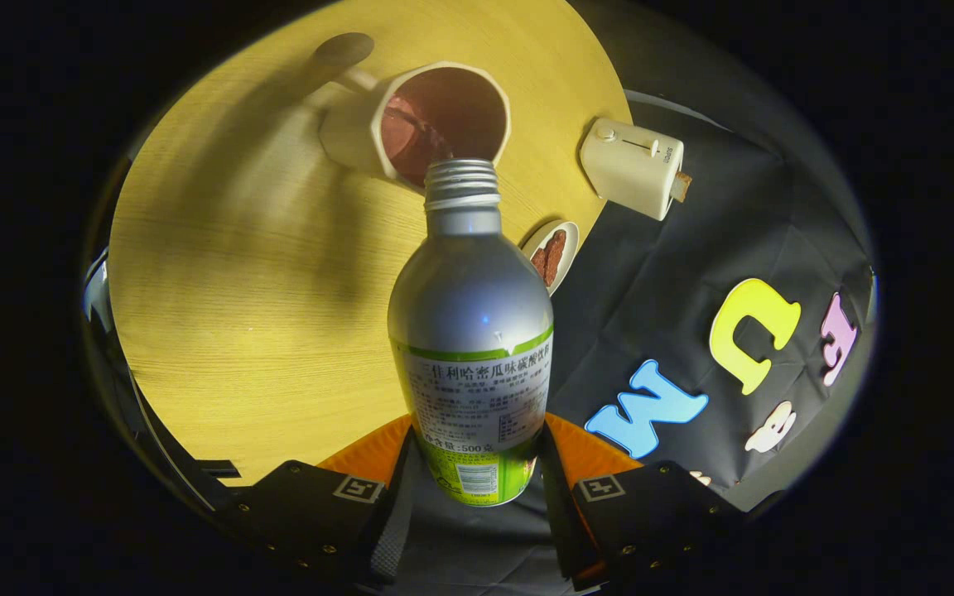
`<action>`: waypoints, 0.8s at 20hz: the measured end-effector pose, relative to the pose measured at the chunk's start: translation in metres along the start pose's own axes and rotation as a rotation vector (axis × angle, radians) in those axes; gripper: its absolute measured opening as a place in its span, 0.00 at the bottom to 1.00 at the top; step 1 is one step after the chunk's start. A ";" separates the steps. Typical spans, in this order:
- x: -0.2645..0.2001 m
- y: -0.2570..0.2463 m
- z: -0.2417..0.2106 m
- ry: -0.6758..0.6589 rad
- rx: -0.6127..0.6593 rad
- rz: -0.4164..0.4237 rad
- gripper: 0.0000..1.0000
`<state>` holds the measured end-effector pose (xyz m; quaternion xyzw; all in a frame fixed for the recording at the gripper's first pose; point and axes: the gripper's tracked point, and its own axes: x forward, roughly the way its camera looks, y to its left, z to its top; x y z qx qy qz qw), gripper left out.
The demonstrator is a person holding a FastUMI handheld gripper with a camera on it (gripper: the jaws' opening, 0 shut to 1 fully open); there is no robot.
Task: Take the bottle from table, then pour the juice into the cup, finally place the bottle on the coaster
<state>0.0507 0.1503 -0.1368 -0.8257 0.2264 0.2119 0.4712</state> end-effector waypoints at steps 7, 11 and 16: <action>-0.006 -0.007 0.002 0.015 -0.036 -0.004 0.70; -0.008 -0.010 0.005 0.020 -0.065 -0.005 0.70; -0.009 -0.016 0.008 0.033 -0.096 -0.003 0.70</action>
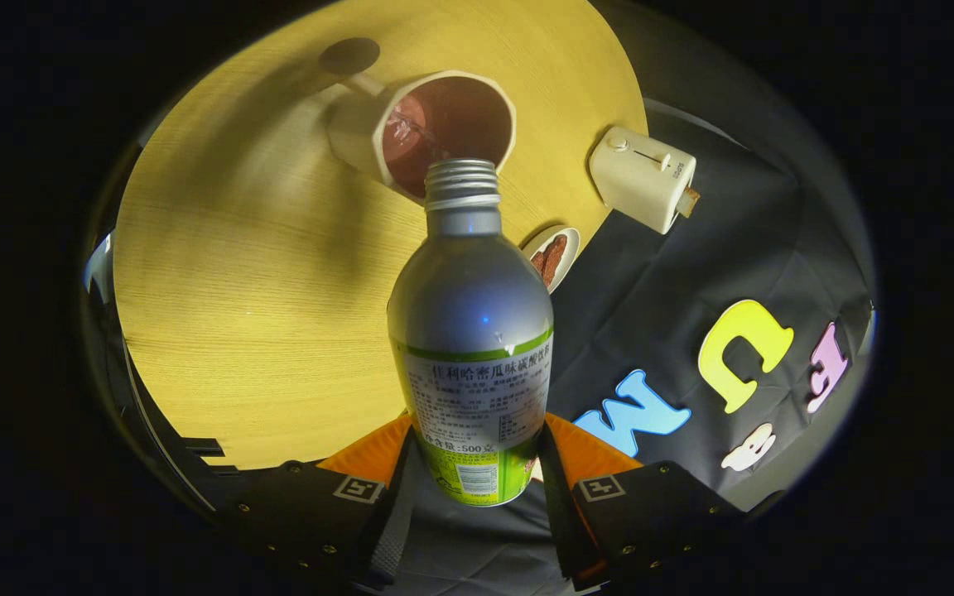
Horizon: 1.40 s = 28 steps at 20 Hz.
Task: Take the bottle from table, then pour the juice into the cup, finally place the bottle on the coaster
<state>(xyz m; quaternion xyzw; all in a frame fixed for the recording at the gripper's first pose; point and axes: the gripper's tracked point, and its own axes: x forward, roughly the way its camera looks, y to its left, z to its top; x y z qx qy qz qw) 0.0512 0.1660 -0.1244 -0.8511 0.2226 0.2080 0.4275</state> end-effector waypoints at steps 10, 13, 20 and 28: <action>-0.005 -0.005 0.003 0.033 -0.072 0.005 0.70; -0.003 -0.005 0.003 0.041 -0.082 0.011 0.70; -0.002 -0.008 0.005 0.064 -0.113 0.018 0.70; 0.003 -0.003 0.006 0.064 -0.096 0.024 0.70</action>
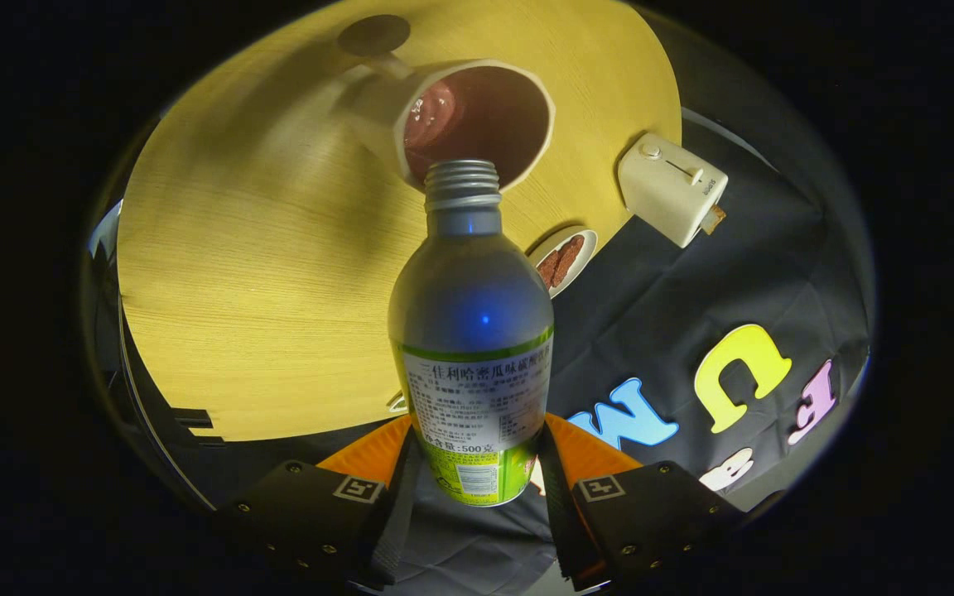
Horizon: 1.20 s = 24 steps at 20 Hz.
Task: Take the bottle from table, then pour the juice into the cup, finally place the bottle on the coaster
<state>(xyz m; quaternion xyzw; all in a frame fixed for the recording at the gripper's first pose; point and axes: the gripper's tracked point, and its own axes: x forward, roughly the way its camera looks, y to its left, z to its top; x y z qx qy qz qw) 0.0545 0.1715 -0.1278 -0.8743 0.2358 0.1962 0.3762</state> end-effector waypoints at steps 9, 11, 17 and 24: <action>0.011 0.021 0.001 -0.039 0.132 0.045 0.70; 0.011 0.027 0.002 -0.057 0.183 0.051 0.70; 0.013 0.047 0.012 -0.134 0.344 0.092 0.70; 0.016 0.065 0.036 -0.230 0.527 0.118 0.70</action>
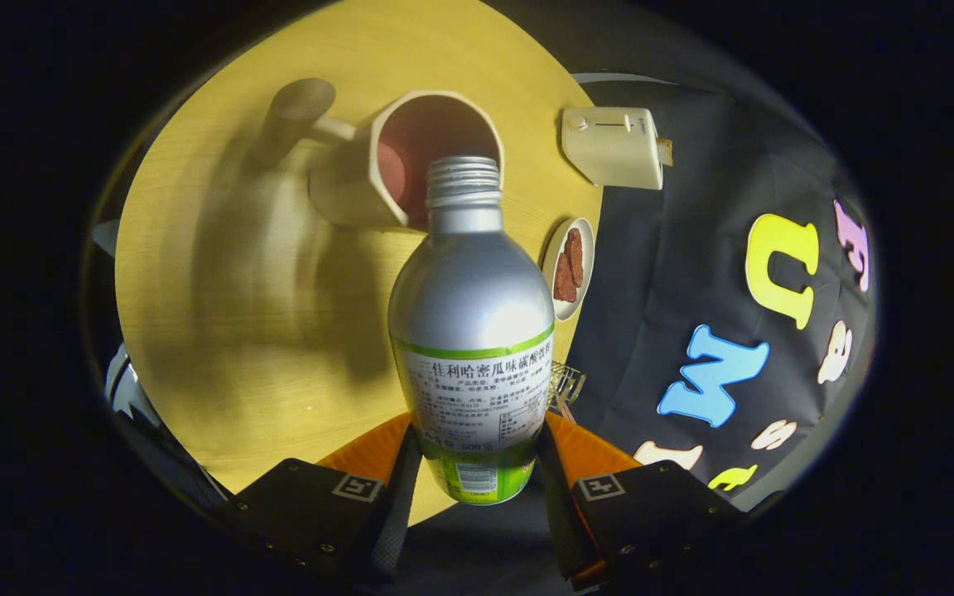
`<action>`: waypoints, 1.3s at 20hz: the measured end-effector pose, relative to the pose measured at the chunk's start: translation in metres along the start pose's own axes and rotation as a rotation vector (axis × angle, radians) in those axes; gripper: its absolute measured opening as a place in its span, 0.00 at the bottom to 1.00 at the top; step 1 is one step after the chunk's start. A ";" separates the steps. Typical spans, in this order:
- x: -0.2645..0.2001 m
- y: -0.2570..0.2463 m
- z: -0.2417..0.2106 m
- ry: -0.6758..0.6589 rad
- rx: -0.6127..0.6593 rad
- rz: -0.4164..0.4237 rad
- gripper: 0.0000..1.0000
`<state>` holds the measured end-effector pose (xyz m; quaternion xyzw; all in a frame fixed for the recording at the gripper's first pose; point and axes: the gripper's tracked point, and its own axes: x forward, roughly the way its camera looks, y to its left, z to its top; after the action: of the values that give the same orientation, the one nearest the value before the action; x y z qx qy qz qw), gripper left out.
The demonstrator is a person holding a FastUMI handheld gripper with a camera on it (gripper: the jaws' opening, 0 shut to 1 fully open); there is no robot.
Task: Take the bottle from table, then pour the juice into the cup, finally place the bottle on the coaster
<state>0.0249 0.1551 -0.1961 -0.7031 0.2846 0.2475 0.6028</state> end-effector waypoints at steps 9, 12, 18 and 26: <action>0.007 0.029 -0.017 -0.080 0.251 0.066 0.71; 0.010 0.035 -0.022 -0.112 0.374 0.095 0.71; 0.016 0.048 -0.021 -0.199 0.620 0.163 0.71; 0.026 0.051 -0.020 -0.296 0.910 0.215 0.71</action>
<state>0.0081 0.1275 -0.2468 -0.2924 0.3461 0.2562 0.8539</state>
